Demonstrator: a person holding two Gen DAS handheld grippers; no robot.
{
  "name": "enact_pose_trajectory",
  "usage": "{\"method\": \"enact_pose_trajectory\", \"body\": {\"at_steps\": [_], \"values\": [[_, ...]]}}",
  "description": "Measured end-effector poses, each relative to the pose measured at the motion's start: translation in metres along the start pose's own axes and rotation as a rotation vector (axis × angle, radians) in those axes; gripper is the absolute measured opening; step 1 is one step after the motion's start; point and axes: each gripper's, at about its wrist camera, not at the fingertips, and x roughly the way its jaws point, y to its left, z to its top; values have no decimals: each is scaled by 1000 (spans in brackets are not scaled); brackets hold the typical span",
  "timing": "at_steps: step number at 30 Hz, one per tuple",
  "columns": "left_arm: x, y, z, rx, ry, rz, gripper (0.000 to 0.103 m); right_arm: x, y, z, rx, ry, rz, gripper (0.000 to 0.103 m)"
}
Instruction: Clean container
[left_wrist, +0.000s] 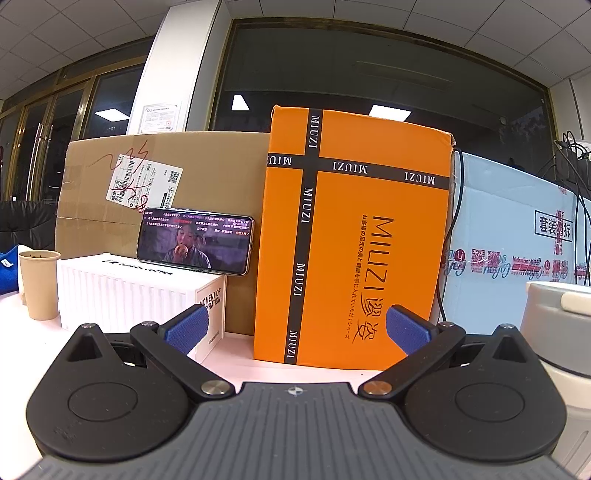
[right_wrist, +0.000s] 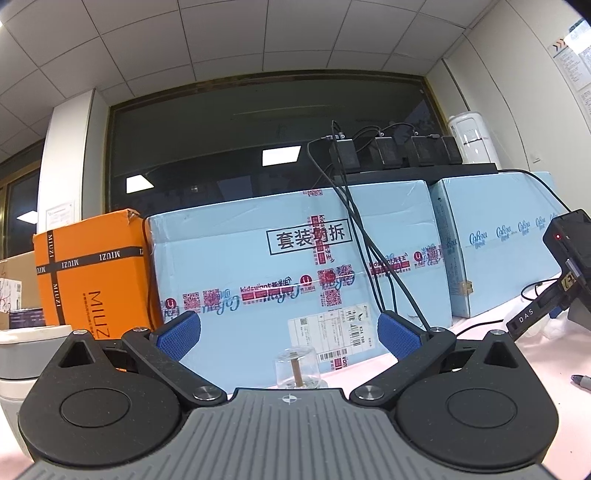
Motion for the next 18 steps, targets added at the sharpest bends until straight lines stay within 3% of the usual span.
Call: {"method": "enact_pose_trajectory", "body": {"at_steps": [18], "values": [[0,-1,0,3,-4,-2,103,0,-1,0,13,3,-4,103]]}}
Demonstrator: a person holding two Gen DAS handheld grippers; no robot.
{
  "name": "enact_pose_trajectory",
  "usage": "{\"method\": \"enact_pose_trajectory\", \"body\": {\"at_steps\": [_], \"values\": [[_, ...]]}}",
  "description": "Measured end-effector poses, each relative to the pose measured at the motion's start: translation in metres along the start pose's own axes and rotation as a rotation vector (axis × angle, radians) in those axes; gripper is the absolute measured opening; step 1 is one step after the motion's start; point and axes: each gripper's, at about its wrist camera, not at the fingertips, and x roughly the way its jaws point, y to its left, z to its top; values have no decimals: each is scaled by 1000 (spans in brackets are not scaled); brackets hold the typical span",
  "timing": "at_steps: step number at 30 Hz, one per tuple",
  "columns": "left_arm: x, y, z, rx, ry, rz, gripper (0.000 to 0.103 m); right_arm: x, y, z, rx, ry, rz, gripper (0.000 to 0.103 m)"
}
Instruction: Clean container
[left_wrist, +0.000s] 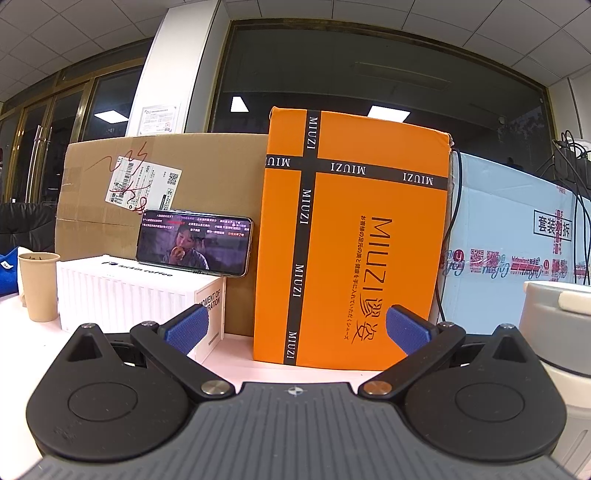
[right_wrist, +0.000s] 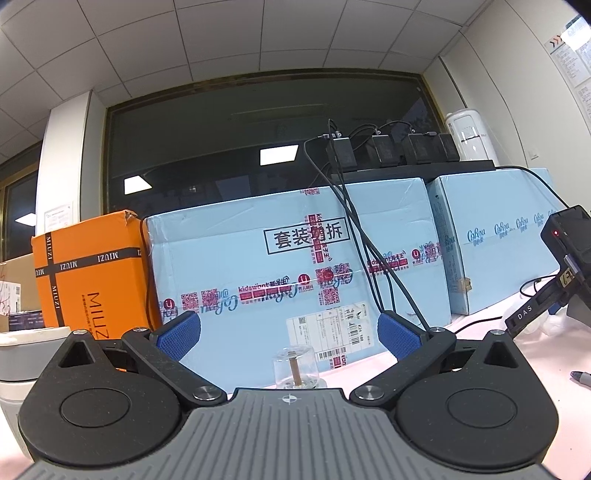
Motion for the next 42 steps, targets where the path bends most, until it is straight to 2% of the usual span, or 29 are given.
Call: {"method": "enact_pose_trajectory", "body": {"at_steps": [42], "values": [[-1,-2,0,7,-5,-4,103,1,-5,0,25,7,-4,103]]}}
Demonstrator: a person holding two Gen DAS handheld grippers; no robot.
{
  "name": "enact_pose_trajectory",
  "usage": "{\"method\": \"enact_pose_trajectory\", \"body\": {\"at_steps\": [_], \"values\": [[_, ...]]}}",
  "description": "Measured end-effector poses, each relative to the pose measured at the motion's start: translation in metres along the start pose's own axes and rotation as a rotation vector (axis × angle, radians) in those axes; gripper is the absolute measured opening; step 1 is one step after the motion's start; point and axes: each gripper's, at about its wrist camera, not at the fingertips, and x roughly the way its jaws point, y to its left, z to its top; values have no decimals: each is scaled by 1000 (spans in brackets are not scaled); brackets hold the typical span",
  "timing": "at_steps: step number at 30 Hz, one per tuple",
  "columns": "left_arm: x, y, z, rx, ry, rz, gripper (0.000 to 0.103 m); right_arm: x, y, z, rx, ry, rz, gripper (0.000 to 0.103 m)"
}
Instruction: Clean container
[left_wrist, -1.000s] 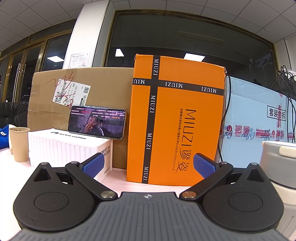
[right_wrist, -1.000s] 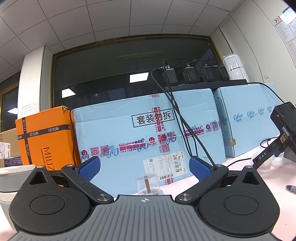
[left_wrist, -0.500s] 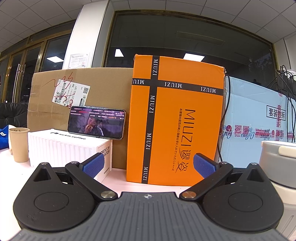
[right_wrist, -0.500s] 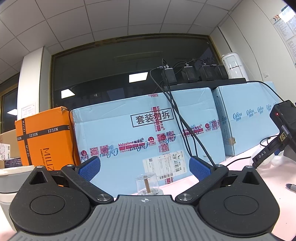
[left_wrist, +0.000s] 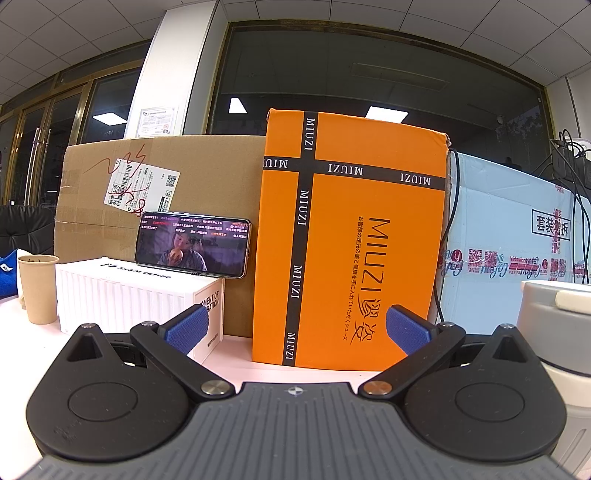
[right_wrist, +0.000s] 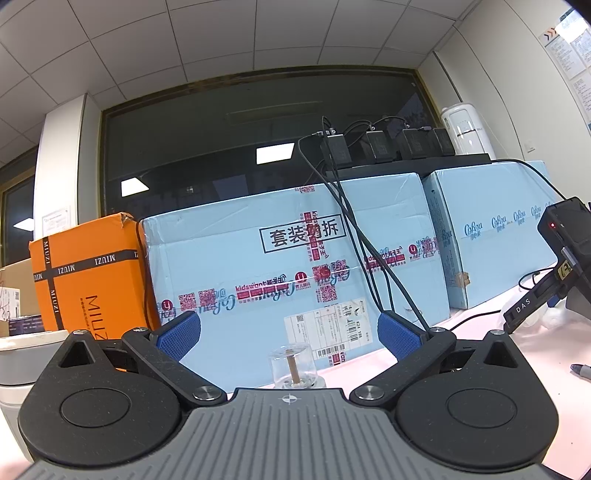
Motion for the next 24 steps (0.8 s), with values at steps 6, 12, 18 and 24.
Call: {"method": "enact_pose_trajectory", "body": {"at_steps": [6,12,18,24], "values": [[0,-1,0,2,-1,0,103,0,0,0,1,0,-1,103],[-1,-1,0,5,-1,-8,103,1,0,0,2,0,-2,103],[-1,-2,0,8,-3,-8,103,0,0,0,3,1,-3,103],[-1,-1,0,8,-6,-8,103,0,0,0,3,1,-4,103]]}}
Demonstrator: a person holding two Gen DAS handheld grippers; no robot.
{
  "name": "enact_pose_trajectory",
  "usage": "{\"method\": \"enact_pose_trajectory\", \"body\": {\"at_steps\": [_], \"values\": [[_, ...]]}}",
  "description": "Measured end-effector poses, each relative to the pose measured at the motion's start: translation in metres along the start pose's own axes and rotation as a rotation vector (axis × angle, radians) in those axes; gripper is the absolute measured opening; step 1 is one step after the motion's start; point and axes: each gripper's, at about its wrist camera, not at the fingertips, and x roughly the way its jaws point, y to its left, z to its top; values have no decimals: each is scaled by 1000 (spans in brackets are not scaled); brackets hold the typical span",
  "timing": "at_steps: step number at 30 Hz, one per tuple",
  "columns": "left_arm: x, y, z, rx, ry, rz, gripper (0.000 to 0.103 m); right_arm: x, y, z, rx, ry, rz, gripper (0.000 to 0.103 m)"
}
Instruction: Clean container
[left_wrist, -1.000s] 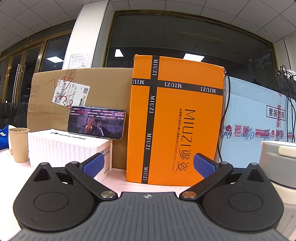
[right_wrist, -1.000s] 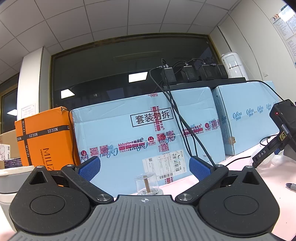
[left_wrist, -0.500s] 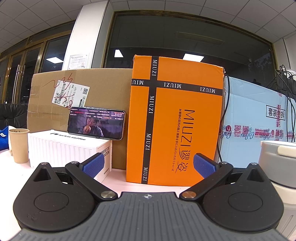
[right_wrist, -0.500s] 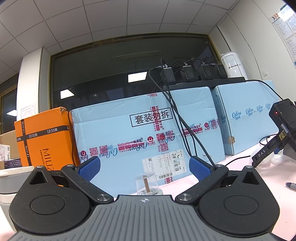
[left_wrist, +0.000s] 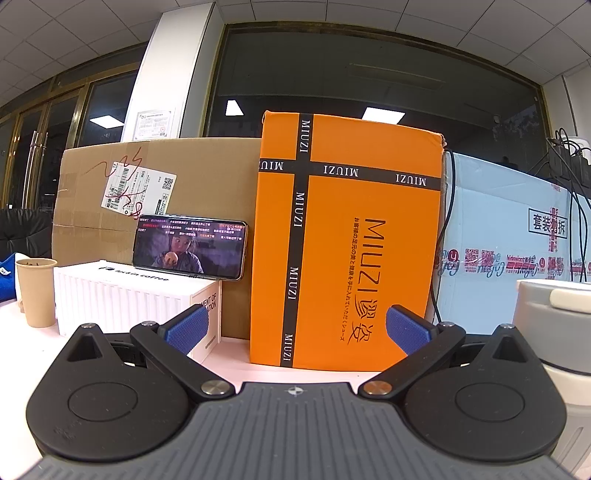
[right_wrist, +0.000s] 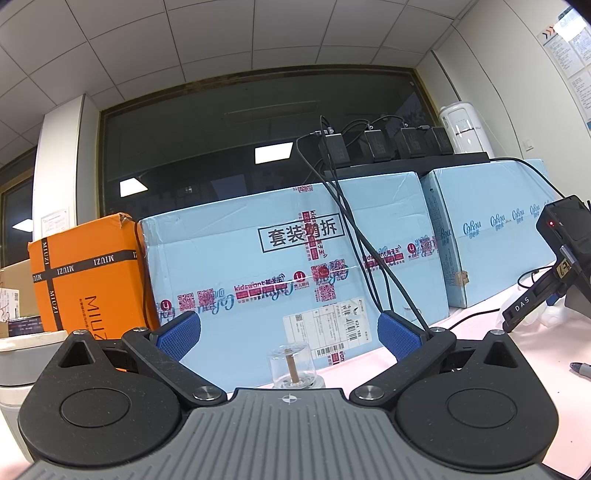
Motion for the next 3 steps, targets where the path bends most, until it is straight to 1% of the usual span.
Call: {"method": "enact_pose_trajectory", "body": {"at_steps": [3], "values": [[0,0,0,0,-1,0,103,0,0,0,0,0,-1,103]]}}
